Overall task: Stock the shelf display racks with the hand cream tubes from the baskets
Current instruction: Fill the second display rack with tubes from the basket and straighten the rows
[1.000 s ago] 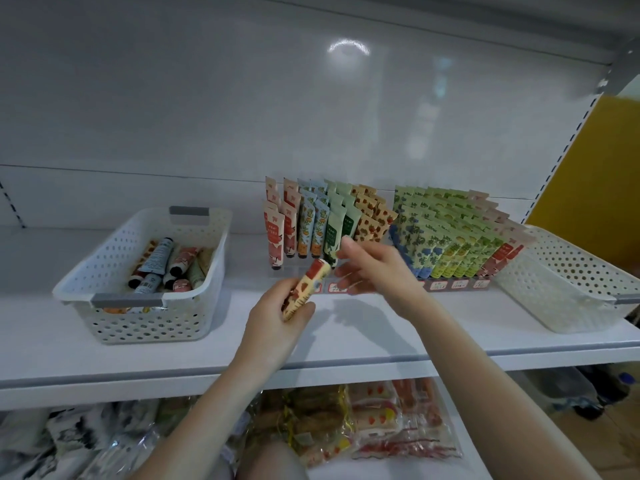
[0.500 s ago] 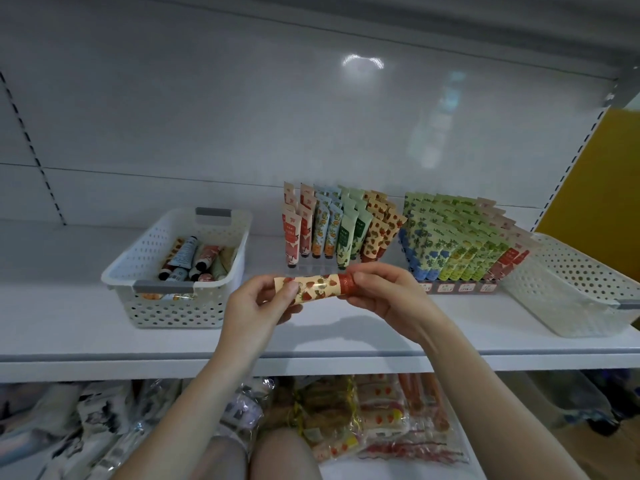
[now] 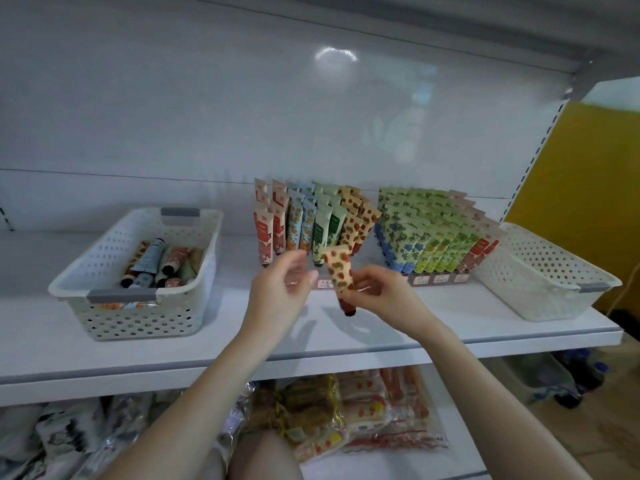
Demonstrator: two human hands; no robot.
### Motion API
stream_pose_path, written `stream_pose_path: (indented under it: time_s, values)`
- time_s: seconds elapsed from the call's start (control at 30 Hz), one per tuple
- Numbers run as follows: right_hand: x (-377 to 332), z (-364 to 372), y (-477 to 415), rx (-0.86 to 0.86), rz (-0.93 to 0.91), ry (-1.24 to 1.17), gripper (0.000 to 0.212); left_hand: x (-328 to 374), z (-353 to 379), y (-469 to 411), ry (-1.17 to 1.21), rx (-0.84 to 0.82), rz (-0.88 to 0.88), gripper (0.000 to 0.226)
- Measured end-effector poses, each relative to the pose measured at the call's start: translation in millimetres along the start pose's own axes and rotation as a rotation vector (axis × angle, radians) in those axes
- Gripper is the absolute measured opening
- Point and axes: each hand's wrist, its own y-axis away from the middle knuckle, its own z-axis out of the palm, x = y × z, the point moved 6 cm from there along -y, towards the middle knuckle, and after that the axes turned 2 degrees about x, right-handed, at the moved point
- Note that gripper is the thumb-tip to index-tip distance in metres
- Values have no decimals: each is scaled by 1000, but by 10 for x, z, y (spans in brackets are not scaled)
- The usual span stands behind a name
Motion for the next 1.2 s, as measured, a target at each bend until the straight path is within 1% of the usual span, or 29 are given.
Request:
stream_pose_path:
  time_s: [0.07,0.17,0.23,0.3,0.4,0.47,0.63,0.83,1.0,1.13,1.2]
  values:
    - [162,-204,-65,208,66,-71,10,-111,121,34,-69,-66,-15,34]
    - [328,-476,-186,443,129,-153,12,-410,309,140,-249,-238,-84,34]
    - [406,-586,-291,532,146,-145,16,-583,401,193,-384,-345,-70,31]
    - [459,-614,-410,566,158,-140,17,-674,475,228,-492,-419,18,18]
    - [498,-593,-602,578,170,-71,16,-771,517,250,-551,-427,96,23]
    - [517,-552,-729,546,160,-26,16,-804,522,249,-543,-399,134,24]
    - [619,-445,-906,486,173,63,22,-837,516,253,-534,-341,170,27]
    - [662,-348,-970,431,180,114,24,-880,525,252,-545,-331,168,24]
    - [658,-332,-1007,414,184,162,21,-879,526,267,-540,-342,138,22]
    - [691,-300,-1022,402,175,204,10,-852,527,269,-536,-342,141,22]
    - [696,-296,-1035,403,179,210,11,-856,525,268,-536,-345,135,21]
